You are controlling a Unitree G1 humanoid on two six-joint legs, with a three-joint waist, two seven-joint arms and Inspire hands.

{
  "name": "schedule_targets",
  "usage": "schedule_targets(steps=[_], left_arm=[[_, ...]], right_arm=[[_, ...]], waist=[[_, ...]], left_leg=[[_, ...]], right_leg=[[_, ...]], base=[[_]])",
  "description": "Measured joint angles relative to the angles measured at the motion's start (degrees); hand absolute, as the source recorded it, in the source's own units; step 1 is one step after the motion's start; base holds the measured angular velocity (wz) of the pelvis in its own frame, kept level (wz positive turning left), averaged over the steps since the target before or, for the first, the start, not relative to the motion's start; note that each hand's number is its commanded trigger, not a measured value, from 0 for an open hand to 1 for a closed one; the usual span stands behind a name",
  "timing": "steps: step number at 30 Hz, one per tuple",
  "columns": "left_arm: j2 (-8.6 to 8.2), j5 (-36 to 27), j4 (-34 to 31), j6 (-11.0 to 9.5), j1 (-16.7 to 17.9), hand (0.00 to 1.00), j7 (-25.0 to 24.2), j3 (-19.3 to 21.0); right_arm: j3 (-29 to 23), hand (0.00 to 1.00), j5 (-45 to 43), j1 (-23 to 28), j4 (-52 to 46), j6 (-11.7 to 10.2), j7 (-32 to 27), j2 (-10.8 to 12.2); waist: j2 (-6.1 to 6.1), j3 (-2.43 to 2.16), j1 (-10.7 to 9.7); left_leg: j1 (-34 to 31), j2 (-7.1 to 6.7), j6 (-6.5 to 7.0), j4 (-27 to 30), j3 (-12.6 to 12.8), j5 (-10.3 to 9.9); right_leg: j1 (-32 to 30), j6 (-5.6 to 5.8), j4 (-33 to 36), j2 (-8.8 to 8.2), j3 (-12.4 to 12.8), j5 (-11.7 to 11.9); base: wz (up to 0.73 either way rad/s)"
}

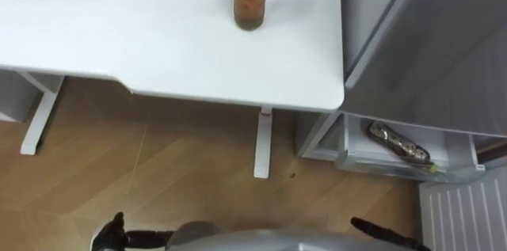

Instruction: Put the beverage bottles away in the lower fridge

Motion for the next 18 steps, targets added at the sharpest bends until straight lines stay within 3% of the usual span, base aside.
schedule_targets(steps=[2, 3, 5, 9, 14, 17, 18], left_arm=[[-0.94, 0.02, -0.50, -1.32, -0.07, 0.00, 0.54, -0.01], [-1.66, -0.05, -0.41, -2.10, 0.04, 0.00, 1.46, -0.02], [-2.40, -0.05, -0.17, -2.97, 0.22, 0.00, 3.08, -0.03], [-3.54, 0.01, 0.25, -5.17, 0.01, 0.00, 5.12, 1.27], [-4.20, 0.00, -0.25, -6.32, -0.58, 0.00, 5.83, 1.99], [-4.21, 0.05, -3.99, -6.51, -0.38, 0.00, 9.74, 2.61], [-4.19, 0.11, -5.57, -7.55, -0.61, 0.00, 11.37, 3.52]], right_arm=[[0.06, 0.00, -3.08, 0.15, 0.73, -1.15, -0.95, 0.45], [0.13, 0.00, -5.10, 0.35, 0.91, -2.12, -2.44, 0.95], [0.15, 0.00, -7.39, 0.90, 1.13, -3.35, -4.46, 2.00], [-0.14, 0.00, -14.36, 0.81, 1.10, -5.25, -7.05, 4.18], [-0.05, 0.00, -20.97, -0.61, 1.24, -6.17, -8.99, 4.26], [0.40, 0.00, -22.28, -1.36, 1.40, -6.25, -10.02, 4.33], [0.45, 0.00, -22.52, -1.64, 1.48, -6.54, -10.16, 4.34]], waist=[[0.69, -0.09, -0.05], [0.40, 0.43, -0.32], [0.62, 0.66, -0.65], [1.37, 0.42, -0.36], [1.69, 0.02, -0.04], [1.77, 0.14, 0.27], [1.83, 0.19, 0.19]], left_leg=[[0.34, 0.03, -0.05, -0.30, 0.11, -0.02], [1.42, -0.05, -0.05, -0.85, 0.11, -0.02], [2.83, -0.26, -0.05, -1.67, -0.05, -0.02], [3.86, -0.31, -0.11, -2.52, 0.05, -0.01], [4.07, -0.25, -0.12, -2.87, 0.12, 0.06], [4.89, -0.25, -0.12, -2.78, -0.13, 0.05], [4.90, -0.25, -0.12, -2.59, -0.41, 0.05]], right_leg=[[0.37, 0.03, -0.30, 0.11, 0.10, 0.33], [1.52, 0.15, -0.95, 0.11, -0.13, 0.61], [3.22, 0.30, -2.17, 0.11, -0.64, 0.86], [3.89, 0.33, -2.39, 0.10, -0.62, 0.95], [4.17, 0.34, -3.06, 0.26, -0.39, 1.60], [5.24, 0.37, -3.12, 0.34, -0.47, 1.73], [5.60, 0.37, -3.13, 0.36, -0.67, 1.74]], base=[[-0.02], [0.00], [0.04], [-0.01], [-0.04], [0.03], [0.09]])
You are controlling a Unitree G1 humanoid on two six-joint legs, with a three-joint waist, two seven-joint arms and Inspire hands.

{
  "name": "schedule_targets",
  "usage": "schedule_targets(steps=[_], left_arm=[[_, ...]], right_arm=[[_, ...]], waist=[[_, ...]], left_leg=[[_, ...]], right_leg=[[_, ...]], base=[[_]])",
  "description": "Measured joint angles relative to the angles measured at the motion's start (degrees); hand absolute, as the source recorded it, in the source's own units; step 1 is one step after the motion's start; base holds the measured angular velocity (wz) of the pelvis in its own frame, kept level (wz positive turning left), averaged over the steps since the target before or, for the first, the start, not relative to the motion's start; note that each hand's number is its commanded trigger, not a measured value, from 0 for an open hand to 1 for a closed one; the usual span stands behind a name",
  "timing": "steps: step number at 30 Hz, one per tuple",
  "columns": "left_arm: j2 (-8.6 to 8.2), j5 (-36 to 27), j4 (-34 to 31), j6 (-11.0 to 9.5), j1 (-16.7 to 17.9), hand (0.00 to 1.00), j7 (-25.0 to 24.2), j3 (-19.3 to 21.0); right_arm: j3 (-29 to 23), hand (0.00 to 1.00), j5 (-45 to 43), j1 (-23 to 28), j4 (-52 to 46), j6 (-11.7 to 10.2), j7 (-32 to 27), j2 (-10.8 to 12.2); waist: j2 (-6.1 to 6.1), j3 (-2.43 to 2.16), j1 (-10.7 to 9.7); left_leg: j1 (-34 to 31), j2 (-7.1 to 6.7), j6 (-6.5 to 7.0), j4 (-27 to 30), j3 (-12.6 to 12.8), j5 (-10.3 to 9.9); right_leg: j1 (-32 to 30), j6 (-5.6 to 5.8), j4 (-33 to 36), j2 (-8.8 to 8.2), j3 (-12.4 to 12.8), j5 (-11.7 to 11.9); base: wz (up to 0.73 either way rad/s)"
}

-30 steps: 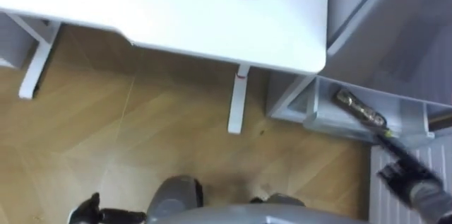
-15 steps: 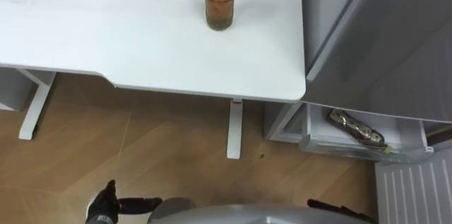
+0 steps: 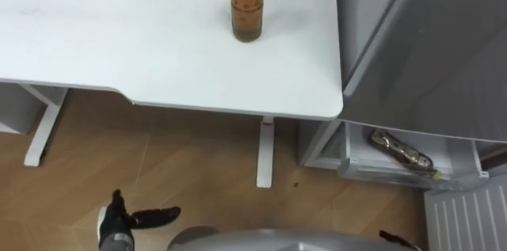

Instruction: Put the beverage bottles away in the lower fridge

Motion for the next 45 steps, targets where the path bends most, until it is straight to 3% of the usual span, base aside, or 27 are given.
schedule_targets(steps=[2, 5, 8, 14, 18, 21, 27, 32, 39, 43, 45], left_arm=[[0.09, -0.02, -1.47, -1.63, -0.91, 0.00, 2.67, 1.84], [0.06, 2.37, -10.24, -2.58, -0.92, 0.00, 8.67, 6.01], [0.14, 2.76, -13.84, -7.58, -1.57, 0.00, 15.08, 8.21], [0.11, 4.46, -24.16, -8.09, -1.84, 0.00, 22.74, 11.01], [0.37, 4.38, -34.24, -9.45, -2.07, 0.00, 25.26, 11.75], [0.37, 4.19, -42.38, -9.46, -2.28, 0.00, 25.52, 11.80], [0.40, 3.18, -52.71, -9.97, -5.11, 0.00, 24.56, 11.87], [0.41, 0.62, -55.58, -9.89, -6.85, 0.00, 21.43, 12.21], [1.38, -11.77, -56.93, -9.73, -9.73, 0.00, 14.26, 11.20], [1.50, -12.67, -56.91, -8.78, -9.87, 0.00, 10.16, 9.32], [1.52, -12.65, -56.75, -7.31, -9.88, 0.00, 6.80, 8.03]], right_arm=[[-0.35, 0.00, -0.65, -0.05, 0.02, -0.78, -0.01, -0.05], [-1.92, 0.00, -2.97, 0.02, 0.71, -2.02, 0.19, -0.07], [-2.92, 0.00, -3.27, 0.49, 1.07, -2.05, 0.76, -0.14], [-3.97, 0.00, -5.95, 0.70, 1.83, -2.02, 1.62, -0.06], [-4.06, 0.00, -5.84, 0.57, 2.27, -2.35, 2.03, -0.06], [-4.07, 0.00, -5.32, 0.76, 2.42, -2.64, 2.01, 0.07], [-4.12, 0.00, -5.28, 0.80, 2.29, -2.68, 2.01, -0.06], [-4.88, 0.00, -5.18, 0.76, 2.42, -2.63, 3.11, -0.05], [-5.10, 0.00, -5.26, 0.60, 1.60, -2.67, 4.33, 0.01], [-5.32, 0.00, -5.57, 0.61, 1.65, -2.66, 4.52, 0.00], [-5.32, 0.00, -5.66, 0.51, 1.62, -2.60, 4.60, 0.00]], waist=[[0.19, -0.05, 0.01], [0.31, 0.01, 0.00], [0.34, -0.02, 0.02], [0.63, -0.45, -0.03], [0.13, -0.21, -0.28], [0.33, -0.22, -0.48], [1.09, -0.09, -0.72], [1.07, -0.32, -1.20], [1.07, 0.39, -2.88], [0.96, 0.58, -3.95], [0.97, 0.58, -4.56]], left_leg=[[0.17, 0.03, -0.01, 0.13, -0.23, 0.00], [0.86, 0.16, -0.21, -0.02, -0.26, 0.18], [2.08, 0.16, -0.32, -1.18, 0.28, 0.48], [2.35, 0.17, -0.48, -1.68, -0.07, 0.85], [2.90, 0.00, -0.52, -1.81, -0.74, 0.99], [2.65, -0.02, -0.53, -1.82, -0.87, 0.97], [3.03, -0.01, -0.53, -2.22, -0.63, 0.98], [3.17, -0.01, -0.54, -2.72, -0.73, 0.99], [4.45, 0.00, -0.54, -3.01, 0.74, 1.01], [4.51, 0.08, -0.54, -3.10, 0.90, 1.01], [4.56, 0.12, -0.54, -3.30, 0.93, 1.00]], right_leg=[[0.41, 0.00, -0.01, 0.11, 0.00, 0.00], [0.79, -0.19, -0.24, 0.32, 0.09, 0.11], [1.35, -0.23, -0.37, 0.31, 0.39, 0.14], [1.33, -0.34, -0.84, 0.42, 0.37, 0.21], [2.21, -0.39, -1.39, 0.47, 0.28, 0.23], [2.28, -0.49, -1.84, 0.56, 0.11, 0.35], [2.24, -0.50, -1.82, 0.61, 0.56, 0.35], [2.12, -0.50, -1.90, 0.64, 0.99, 0.36], [2.46, -0.50, -1.90, 0.61, 3.12, 0.36], [2.15, -0.50, -1.83, 0.65, 3.68, 0.36], [2.03, -0.52, -1.78, 0.71, 4.00, 0.38]], base=[[0.04], [0.00], [-0.09], [-0.01], [0.04], [0.00], [-0.03], [-0.03], [-0.10], [-0.08], [-0.05]])
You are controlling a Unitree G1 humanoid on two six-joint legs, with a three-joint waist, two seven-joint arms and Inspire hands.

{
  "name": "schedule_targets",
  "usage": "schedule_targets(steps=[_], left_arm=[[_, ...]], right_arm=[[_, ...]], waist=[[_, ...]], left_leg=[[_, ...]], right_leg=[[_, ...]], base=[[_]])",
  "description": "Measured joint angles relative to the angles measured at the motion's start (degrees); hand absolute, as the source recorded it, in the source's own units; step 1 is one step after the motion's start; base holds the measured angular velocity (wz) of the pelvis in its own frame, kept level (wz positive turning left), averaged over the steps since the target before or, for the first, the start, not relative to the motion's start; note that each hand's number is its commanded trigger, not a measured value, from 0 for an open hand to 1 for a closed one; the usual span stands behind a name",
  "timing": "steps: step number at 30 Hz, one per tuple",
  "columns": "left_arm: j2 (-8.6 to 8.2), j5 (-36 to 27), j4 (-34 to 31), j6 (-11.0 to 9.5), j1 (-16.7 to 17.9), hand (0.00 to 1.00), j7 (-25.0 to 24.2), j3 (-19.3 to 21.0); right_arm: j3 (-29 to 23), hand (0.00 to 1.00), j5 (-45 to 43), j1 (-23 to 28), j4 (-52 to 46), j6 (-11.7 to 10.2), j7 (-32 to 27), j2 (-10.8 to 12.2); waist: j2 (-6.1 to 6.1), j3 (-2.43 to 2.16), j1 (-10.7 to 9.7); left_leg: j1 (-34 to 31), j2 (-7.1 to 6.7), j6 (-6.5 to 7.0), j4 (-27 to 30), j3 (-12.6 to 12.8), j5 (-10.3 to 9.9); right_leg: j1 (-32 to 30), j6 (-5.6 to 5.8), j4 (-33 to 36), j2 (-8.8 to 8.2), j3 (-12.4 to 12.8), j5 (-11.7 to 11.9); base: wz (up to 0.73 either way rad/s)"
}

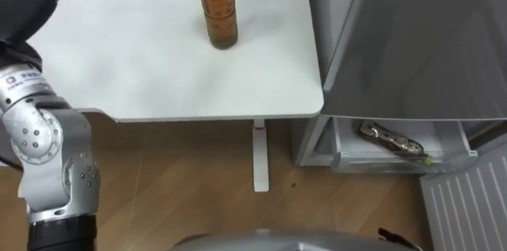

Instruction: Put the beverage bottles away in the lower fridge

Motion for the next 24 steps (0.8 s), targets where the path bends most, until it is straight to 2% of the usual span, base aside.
schedule_targets(steps=[4, 9, 18, 24], left_arm=[[0.17, -0.40, 0.56, 1.62, 0.00, 0.00, -5.15, -2.79], [0.17, -0.23, 1.66, 5.78, -0.01, 0.00, -12.51, -3.45], [0.17, 0.79, 1.65, 9.09, -0.01, 0.00, -17.22, -3.43], [0.17, 0.85, 1.65, 9.91, -0.01, 0.00, -18.86, -3.44]], right_arm=[[-0.03, 0.00, 0.32, -0.02, 0.04, 0.06, -0.04, -0.02], [-0.69, 0.00, 0.28, -0.21, -0.02, 0.13, -0.13, -0.05], [-2.00, 0.00, -1.74, -0.89, 0.02, 1.28, -0.21, -0.13], [-2.08, 0.00, -1.79, -0.87, 0.02, 1.30, -0.11, -0.10]], waist=[[0.16, -0.08, -0.20], [0.54, -0.23, -0.32], [0.66, -0.39, -0.68], [0.62, -0.44, -1.05]], left_leg=[[0.37, 0.13, 0.00, -0.51, 0.81, 0.00], [-0.13, 0.18, -0.01, -0.52, 1.40, -0.01], [0.08, 0.19, -0.01, -0.53, 1.53, -0.01], [0.23, 0.22, -0.01, -0.52, 1.65, 0.00]], right_leg=[[-0.12, -0.09, -0.01, 0.09, 0.20, 0.11], [-1.03, -0.10, 0.05, 0.10, 0.75, 0.14], [-1.00, -0.10, 0.12, 0.10, 0.96, 0.14], [-0.95, -0.11, 0.36, 0.09, 1.05, 0.15]], base=[[-0.08], [-0.07], [0.00], [0.00]])
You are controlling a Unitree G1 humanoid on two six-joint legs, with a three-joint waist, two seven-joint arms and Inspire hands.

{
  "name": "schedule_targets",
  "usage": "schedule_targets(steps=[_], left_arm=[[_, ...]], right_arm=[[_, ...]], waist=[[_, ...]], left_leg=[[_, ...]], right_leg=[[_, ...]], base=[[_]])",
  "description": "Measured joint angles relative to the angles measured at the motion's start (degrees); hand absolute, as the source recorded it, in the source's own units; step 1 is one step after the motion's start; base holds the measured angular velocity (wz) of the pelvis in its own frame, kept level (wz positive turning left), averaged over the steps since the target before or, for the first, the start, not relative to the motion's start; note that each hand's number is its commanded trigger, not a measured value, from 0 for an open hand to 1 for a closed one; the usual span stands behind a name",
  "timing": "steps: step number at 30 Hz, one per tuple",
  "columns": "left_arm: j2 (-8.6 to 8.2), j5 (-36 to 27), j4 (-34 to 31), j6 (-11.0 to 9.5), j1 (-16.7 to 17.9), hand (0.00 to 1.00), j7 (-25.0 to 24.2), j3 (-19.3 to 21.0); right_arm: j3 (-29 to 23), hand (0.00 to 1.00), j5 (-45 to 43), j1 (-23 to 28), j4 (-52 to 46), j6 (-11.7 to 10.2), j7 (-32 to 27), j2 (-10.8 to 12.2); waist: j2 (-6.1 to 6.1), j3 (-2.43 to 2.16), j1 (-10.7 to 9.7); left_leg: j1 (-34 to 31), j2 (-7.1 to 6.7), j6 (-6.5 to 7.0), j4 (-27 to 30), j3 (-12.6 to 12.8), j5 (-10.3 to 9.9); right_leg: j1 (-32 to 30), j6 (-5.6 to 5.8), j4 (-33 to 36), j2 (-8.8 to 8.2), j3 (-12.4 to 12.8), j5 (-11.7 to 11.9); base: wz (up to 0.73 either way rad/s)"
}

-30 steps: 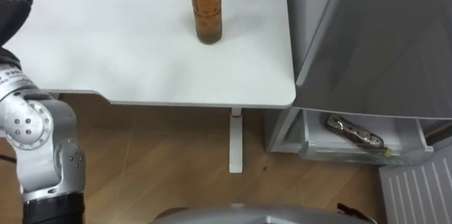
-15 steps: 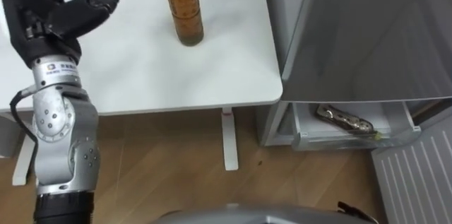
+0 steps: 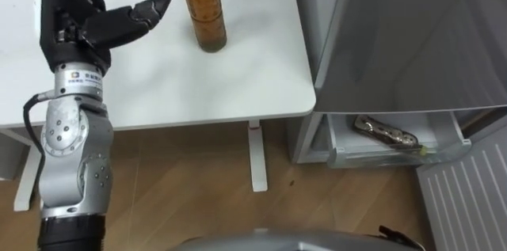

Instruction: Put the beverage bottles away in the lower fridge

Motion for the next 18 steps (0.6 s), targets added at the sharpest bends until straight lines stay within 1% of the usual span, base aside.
schedule_targets(steps=[7, 11, 16, 18], left_arm=[[-0.01, 0.45, 0.00, 0.10, 0.01, 0.00, -1.44, -0.48], [0.00, 0.42, 0.01, 1.01, -0.01, 0.00, -1.46, -1.88], [0.00, 0.37, 1.57, 1.32, -0.80, 0.00, -0.95, -3.21], [0.00, 0.40, 1.90, 1.51, -0.83, 0.00, -1.01, -3.33]], right_arm=[[-0.03, 0.00, 0.05, -0.04, -0.01, 0.02, -0.01, 0.00], [0.06, 0.00, 0.03, -0.20, -0.04, 0.64, -0.12, -0.01], [0.04, 0.00, 0.05, -0.26, 0.01, 0.76, 0.04, 0.00], [-0.01, 0.00, 0.00, -0.30, 0.01, 0.79, 0.27, 0.01]], waist=[[0.13, -0.10, -0.81], [0.10, -0.13, -0.93], [-0.16, 0.02, -1.12], [-0.32, 0.12, -1.59]], left_leg=[[0.13, 0.01, 0.01, 0.01, 0.05, 0.00], [0.22, 0.02, 0.03, 0.05, 0.09, 0.03], [0.73, 0.07, 0.06, 0.00, 0.72, 0.06], [0.97, 0.11, 0.07, -0.10, 1.11, 0.05]], right_leg=[[-0.05, 0.00, 0.38, 0.00, 0.09, 0.00], [-0.04, 0.00, 0.46, 0.00, 0.20, 0.00], [0.05, 0.00, 0.52, 0.00, 1.06, 0.00], [0.09, 0.01, 0.57, 0.01, 1.37, 0.03]], base=[[0.00], [0.00], [-0.07], [-0.09]])
